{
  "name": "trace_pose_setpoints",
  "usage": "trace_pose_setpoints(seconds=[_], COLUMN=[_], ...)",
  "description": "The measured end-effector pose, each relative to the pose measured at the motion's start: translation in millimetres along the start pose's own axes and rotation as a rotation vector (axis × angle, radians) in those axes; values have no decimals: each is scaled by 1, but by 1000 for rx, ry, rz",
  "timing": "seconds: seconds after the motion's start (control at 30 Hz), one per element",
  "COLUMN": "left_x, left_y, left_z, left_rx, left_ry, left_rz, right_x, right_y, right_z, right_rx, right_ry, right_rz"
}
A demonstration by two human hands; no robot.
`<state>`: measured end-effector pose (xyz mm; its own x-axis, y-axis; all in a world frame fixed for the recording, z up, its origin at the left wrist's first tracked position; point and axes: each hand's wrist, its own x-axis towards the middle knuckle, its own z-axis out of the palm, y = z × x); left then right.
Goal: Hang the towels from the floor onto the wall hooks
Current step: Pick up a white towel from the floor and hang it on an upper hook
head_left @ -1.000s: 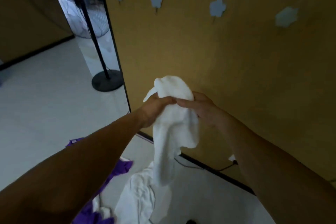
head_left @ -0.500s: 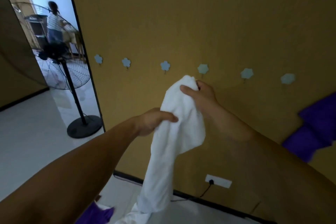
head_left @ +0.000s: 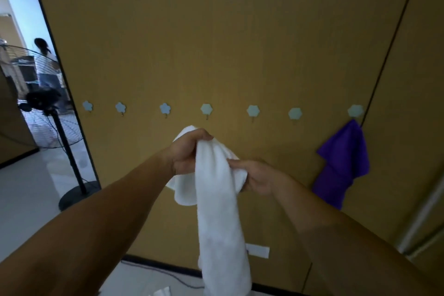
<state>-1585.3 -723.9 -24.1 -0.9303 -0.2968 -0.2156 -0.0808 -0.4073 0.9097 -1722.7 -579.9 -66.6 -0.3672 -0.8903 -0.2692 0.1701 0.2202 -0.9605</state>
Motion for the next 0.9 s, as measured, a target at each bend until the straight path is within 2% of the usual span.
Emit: trace_pose_setpoints(seconds=[0.2, 0.33, 0.43, 0.6, 0.7, 0.8, 0.9], left_x=[3, -1, -7, -16, -16, -12, -11], left_y=[-22, -20, -15, -7, -2, 2, 7], left_z=[6, -6, -14, -30, -40, -44, -46], left_rx=[346, 421, 433, 411, 425, 577, 798], left_ry=[227, 343, 325, 325, 453, 619, 644], left_rz=[-234, -241, -224, -134, 26, 219, 291], right_x=[-17, -23, -27, -31, -32, -35, -38], right_y=[-12, -18, -20, -21, -26, -32, -36], right_z=[-46, -61, -66, -72, -78, -86, -88], right_rx=[96, 56, 24, -81, -175, -381, -467], right_ry=[354, 564, 712, 777, 786, 747, 756], right_rz=[-160, -292, -370, -405, -359, -287, -299])
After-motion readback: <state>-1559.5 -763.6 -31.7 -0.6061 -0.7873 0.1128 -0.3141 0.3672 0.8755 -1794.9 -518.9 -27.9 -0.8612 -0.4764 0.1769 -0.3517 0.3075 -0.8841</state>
